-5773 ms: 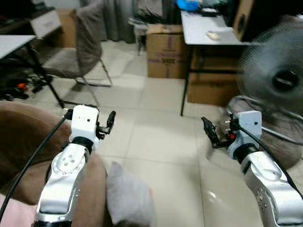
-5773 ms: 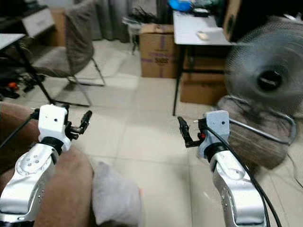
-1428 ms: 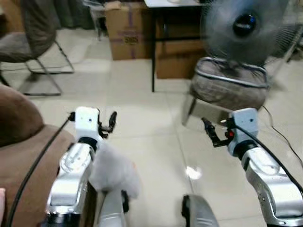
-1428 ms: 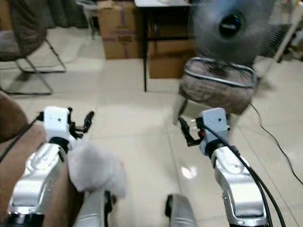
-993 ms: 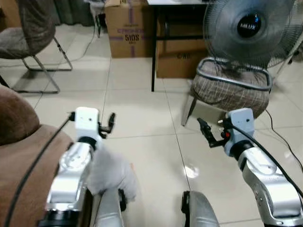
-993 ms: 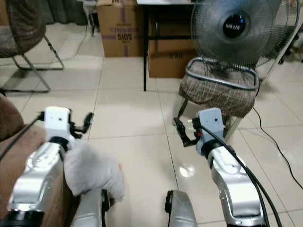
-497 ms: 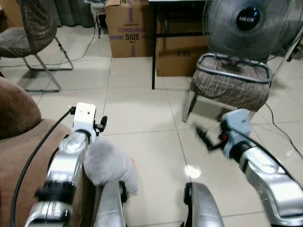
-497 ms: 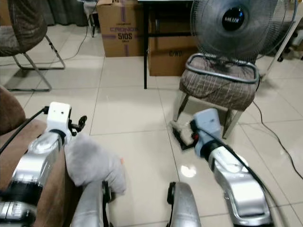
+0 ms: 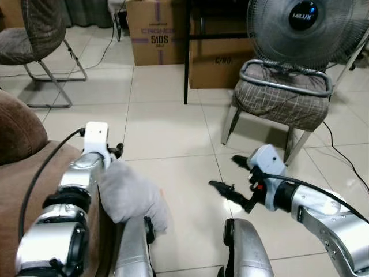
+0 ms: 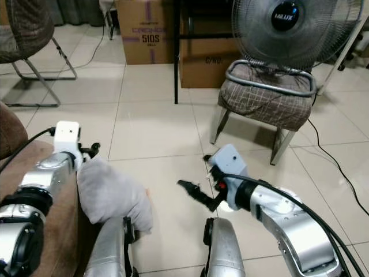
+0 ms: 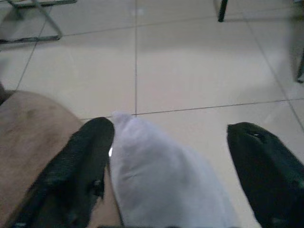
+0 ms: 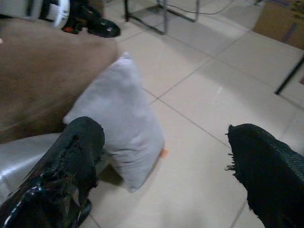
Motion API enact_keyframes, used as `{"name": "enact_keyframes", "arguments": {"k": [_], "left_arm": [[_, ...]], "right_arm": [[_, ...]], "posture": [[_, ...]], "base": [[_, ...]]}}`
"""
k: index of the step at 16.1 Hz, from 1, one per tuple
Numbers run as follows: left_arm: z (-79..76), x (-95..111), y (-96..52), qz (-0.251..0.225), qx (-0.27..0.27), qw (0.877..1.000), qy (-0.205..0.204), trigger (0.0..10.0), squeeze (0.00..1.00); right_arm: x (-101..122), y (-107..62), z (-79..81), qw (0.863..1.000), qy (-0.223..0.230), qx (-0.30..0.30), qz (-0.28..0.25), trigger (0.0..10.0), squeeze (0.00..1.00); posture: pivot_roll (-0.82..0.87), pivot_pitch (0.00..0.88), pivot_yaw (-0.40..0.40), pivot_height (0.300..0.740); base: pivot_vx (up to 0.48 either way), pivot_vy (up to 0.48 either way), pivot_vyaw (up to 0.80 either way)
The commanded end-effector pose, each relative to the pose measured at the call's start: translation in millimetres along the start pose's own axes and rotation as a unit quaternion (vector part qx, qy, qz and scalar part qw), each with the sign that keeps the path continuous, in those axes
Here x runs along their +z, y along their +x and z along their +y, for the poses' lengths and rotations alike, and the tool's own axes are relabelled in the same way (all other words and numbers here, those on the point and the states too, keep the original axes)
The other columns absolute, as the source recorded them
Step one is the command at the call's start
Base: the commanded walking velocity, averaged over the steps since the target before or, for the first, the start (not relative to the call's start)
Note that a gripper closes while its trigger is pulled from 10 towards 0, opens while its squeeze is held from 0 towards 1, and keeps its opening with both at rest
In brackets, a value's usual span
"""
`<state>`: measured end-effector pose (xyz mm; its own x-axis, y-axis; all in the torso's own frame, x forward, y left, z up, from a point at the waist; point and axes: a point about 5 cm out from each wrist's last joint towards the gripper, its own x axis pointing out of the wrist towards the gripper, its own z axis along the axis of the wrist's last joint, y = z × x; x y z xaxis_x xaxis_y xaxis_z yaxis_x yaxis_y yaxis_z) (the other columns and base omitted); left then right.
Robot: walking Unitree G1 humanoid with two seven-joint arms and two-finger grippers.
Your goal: Move the pillow to the sofa from floor
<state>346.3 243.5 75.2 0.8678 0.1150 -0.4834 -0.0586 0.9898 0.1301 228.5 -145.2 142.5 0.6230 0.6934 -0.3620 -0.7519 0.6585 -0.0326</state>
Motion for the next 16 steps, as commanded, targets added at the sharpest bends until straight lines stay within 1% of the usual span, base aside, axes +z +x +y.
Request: {"name": "enact_keyframes", "arguments": {"k": [1, 2, 3, 4, 5, 6, 8, 9, 10, 11, 12, 14, 15, 16], "left_arm": [[8.8, -3, -0.2, 0.005, 0.015, 1.000, 0.007, 10.0, 0.00], [11.3, -6, -0.4, 0.008, 0.018, 1.000, 0.005, 10.0, 0.00], [18.8, -12, -1.7, 0.010, 0.031, 0.999, 0.004, 10.0, 0.00], [22.3, -14, -2.7, 0.008, 0.034, 0.999, 0.000, 10.0, 0.00], [25.2, -16, -3.2, 0.008, 0.037, 0.999, -0.015, 10.0, 0.00], [28.9, -22, -4.4, 0.012, 0.039, 0.998, -0.043, 10.0, 0.00], [35.7, -32, -6.9, 0.022, 0.061, 0.997, -0.034, 10.0, 0.00], [37.5, -34, -7.6, 0.023, 0.065, 0.997, -0.033, 10.0, 0.00], [42.3, -40, -9.6, 0.026, 0.073, 0.996, -0.040, 10.0, 0.00], [43.6, -45, -10.9, 0.034, 0.071, 0.996, -0.040, 10.0, 0.00], [45.0, -52, -12.4, 0.046, 0.074, 0.996, -0.026, 10.0, 0.00], [52.0, -69, -17.8, 0.076, 0.107, 0.991, 0.010, 10.0, 0.00], [52.0, -72, -18.5, 0.080, 0.109, 0.991, 0.014, 10.0, 0.00], [48.5, -80, -19.6, 0.090, 0.100, 0.991, 0.015, 10.0, 0.00]], "right_arm": [[0, -4.1, 9.5, 1.000, 0.004, 0.010, 0.002, 10.0, 0.00], [-2, -4.6, 11.3, 1.000, 0.006, 0.008, 0.004, 10.0, 0.00], [-2, -9.1, 19.5, 1.000, 0.021, 0.002, 0.002, 10.0, 0.00], [-1, -13.2, 25.4, 1.000, 0.026, 0.001, -0.001, 10.0, 0.00], [1, -16.4, 30.8, 0.999, 0.033, 0.000, -0.006, 10.0, 0.00], [3, -21.2, 41.1, 0.999, 0.042, -0.002, -0.012, 10.0, 0.00], [5, -28.2, 55.0, 0.999, 0.050, 0.004, -0.011, 10.0, 0.00], [5, -30.6, 57.8, 0.999, 0.053, 0.005, -0.011, 10.0, 0.00], [5, -40.2, 63.6, 0.998, 0.061, 0.007, -0.003, 10.0, 0.00], [4, -47.3, 66.5, 0.998, 0.064, 0.006, 0.006, 10.0, 0.00], [4, -52.4, 67.9, 0.998, 0.066, 0.004, 0.014, 10.0, 0.00], [4, -62.6, 72.0, 0.997, 0.067, 0.005, 0.024, 10.0, 0.00], [4, -64.3, 73.1, 0.997, 0.068, 0.006, 0.026, 10.0, 0.00], [4, -67.7, 74.3, 0.997, 0.071, 0.012, 0.029, 10.0, 0.00]], "posture": [[-0.02, 0.112, 0.036, 0.550], [-0.03, 0.120, 0.037, 0.550], [-0.05, 0.161, 0.036, 0.550], [-0.06, 0.173, 0.037, 0.550], [-0.08, 0.184, 0.036, 0.550], [-0.10, 0.211, 0.030, 0.550], [-0.12, 0.239, 0.018, 0.550], [-0.12, 0.239, 0.018, 0.550], [-0.15, 0.261, -0.003, 0.550], [-0.16, 0.269, -0.014, 0.550], [-0.16, 0.274, -0.022, 0.550], [-0.18, 0.293, -0.036, 0.550], [-0.18, 0.294, -0.037, 0.550], [-0.20, 0.298, -0.042, 0.550]], "base": [[0.000, 0.000, 0.00], [0.000, 0.000, 0.00], [0.000, 0.000, 0.00], [0.000, 0.000, 0.00], [0.000, 0.000, 0.00], [0.000, 0.000, 0.00], [0.000, 0.000, 0.00], [0.000, 0.000, 0.00], [0.000, 0.000, 0.00], [0.000, 0.000, 0.00], [0.000, 0.000, 0.00], [0.000, 0.000, 0.00], [0.000, 0.000, 0.00], [0.000, 0.000, 0.00]]}}
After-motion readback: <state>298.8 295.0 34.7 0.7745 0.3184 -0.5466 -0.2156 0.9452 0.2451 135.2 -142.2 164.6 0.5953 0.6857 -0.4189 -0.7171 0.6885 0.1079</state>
